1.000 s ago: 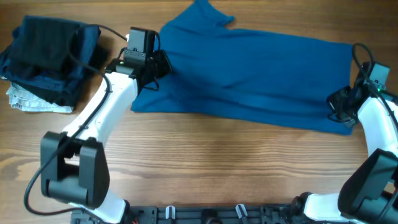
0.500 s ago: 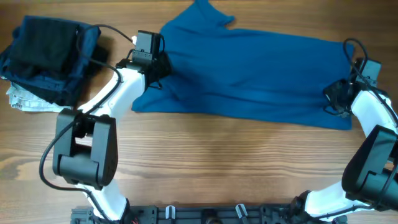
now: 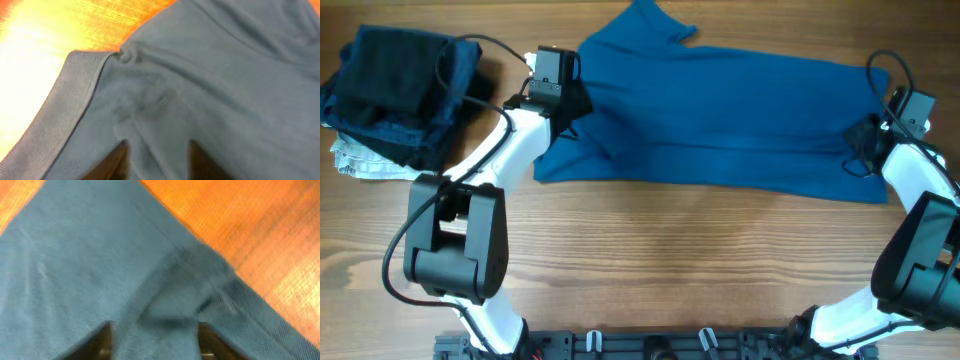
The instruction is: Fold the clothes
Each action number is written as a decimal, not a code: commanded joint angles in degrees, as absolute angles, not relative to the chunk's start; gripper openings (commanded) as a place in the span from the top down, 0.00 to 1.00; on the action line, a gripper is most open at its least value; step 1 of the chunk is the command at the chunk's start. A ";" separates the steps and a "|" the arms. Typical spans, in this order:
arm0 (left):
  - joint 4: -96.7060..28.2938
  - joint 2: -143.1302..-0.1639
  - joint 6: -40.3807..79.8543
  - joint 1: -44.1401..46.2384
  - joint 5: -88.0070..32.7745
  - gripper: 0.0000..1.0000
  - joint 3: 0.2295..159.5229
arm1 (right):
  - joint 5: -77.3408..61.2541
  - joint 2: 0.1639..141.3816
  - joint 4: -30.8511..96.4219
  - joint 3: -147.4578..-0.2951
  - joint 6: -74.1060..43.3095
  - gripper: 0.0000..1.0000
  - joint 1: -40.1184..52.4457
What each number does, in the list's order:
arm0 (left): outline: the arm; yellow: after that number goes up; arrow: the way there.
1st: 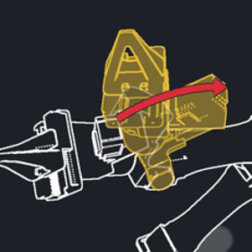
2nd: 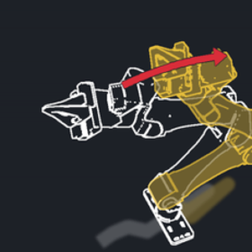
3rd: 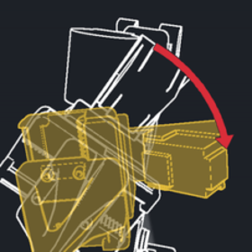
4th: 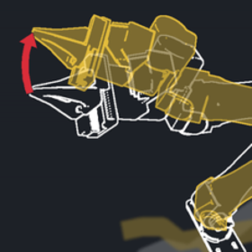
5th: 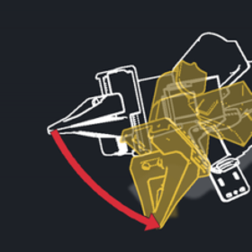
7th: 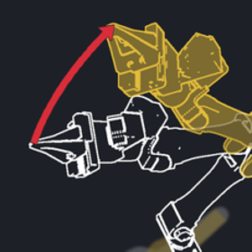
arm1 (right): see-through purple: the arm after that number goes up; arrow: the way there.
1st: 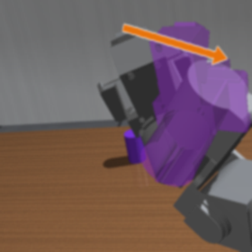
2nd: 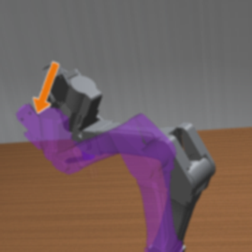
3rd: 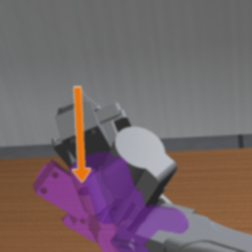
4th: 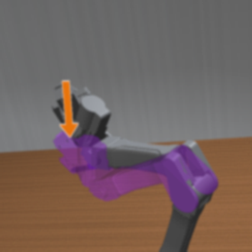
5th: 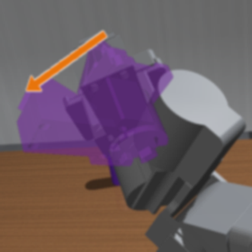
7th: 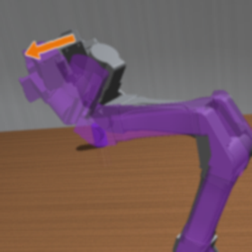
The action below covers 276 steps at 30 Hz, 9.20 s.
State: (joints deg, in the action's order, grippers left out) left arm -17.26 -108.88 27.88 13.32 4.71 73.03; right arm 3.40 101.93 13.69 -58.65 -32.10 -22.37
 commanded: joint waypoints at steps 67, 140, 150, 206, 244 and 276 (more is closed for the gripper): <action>-44.12 -113.43 39.27 13.28 7.16 0.96 75.96 | -13.72 114.10 55.00 -74.94 -12.08 0.96 -6.17; -42.96 -113.43 39.29 13.26 7.18 0.96 75.96 | 5.58 106.06 33.67 -64.79 -37.58 0.96 -22.57; -41.98 -113.43 39.29 13.26 7.18 0.96 75.96 | 6.42 106.30 25.39 -62.26 -37.65 0.96 -22.57; -39.75 -113.43 39.29 13.28 7.18 0.95 75.96 | -3.95 111.33 26.98 -65.30 -37.47 0.80 -22.37; -37.82 -113.30 39.29 13.28 6.00 0.66 76.03 | -25.39 105.86 44.75 -83.57 15.86 0.64 0.64; -43.13 -93.65 39.29 -3.01 6.07 0.00 77.58 | -5.58 123.24 19.20 -83.50 17.02 0.46 37.47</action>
